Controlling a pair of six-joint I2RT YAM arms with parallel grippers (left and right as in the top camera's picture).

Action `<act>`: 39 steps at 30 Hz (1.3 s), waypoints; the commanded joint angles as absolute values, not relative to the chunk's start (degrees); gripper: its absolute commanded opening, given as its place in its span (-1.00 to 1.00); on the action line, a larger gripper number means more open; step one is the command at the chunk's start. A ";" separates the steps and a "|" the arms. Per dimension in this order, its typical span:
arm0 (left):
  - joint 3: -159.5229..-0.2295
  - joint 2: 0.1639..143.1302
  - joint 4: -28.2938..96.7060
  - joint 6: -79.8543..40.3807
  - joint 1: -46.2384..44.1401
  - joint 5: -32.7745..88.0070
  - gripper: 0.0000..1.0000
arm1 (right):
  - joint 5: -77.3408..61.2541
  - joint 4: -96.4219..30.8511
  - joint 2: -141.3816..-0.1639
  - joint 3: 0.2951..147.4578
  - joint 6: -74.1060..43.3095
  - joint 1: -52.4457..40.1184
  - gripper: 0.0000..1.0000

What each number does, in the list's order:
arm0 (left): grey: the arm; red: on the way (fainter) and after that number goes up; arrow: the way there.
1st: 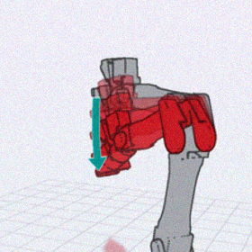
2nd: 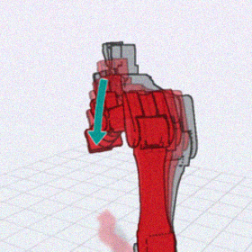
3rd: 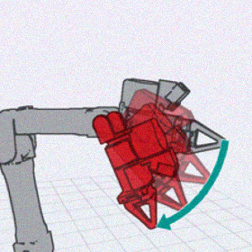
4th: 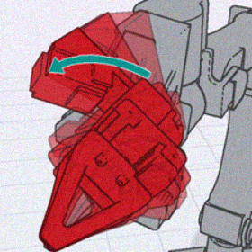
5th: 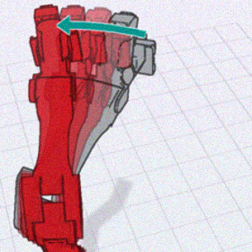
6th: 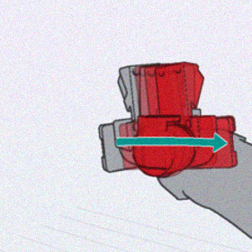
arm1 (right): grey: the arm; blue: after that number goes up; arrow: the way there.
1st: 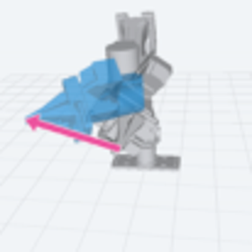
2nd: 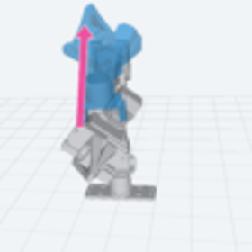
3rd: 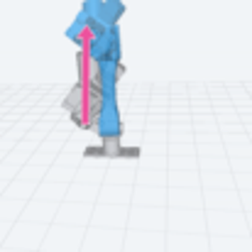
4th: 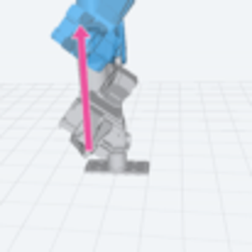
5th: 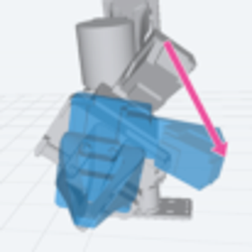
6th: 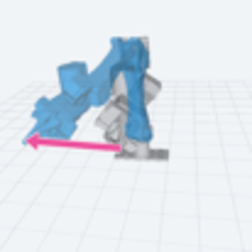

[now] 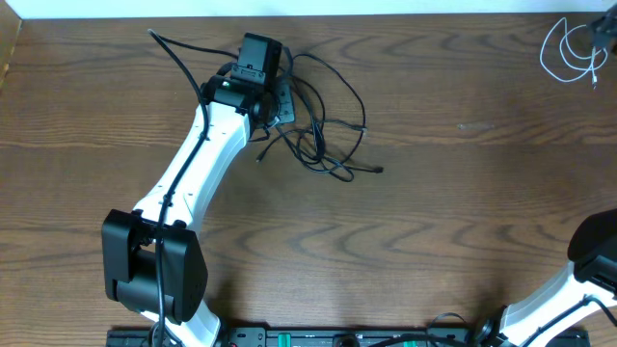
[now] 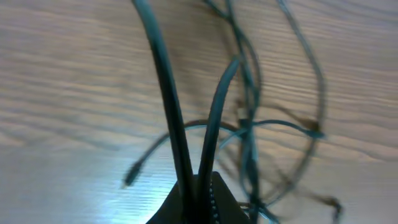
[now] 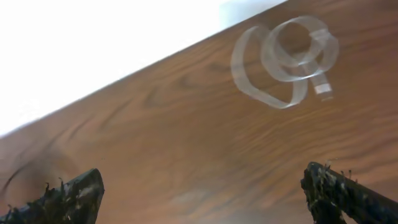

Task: Untangle cables
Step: 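Bring the right gripper back to the black cables near the left gripper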

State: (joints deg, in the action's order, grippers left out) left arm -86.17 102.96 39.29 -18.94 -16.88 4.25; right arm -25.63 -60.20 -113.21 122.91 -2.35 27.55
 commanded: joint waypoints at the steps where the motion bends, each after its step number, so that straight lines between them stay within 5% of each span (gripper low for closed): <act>1: -88.03 99.53 37.12 -16.51 -16.84 13.32 -0.85 | -37.50 -62.76 -113.47 123.00 5.13 24.86 0.98; 13: -88.03 89.43 27.99 -19.20 -16.82 26.59 -0.85 | -43.22 -69.93 -113.51 123.00 12.56 13.28 0.98; 39: -88.03 87.11 14.20 -39.79 -16.67 26.55 -0.85 | -44.40 -68.27 -113.58 110.50 25.58 -9.23 0.89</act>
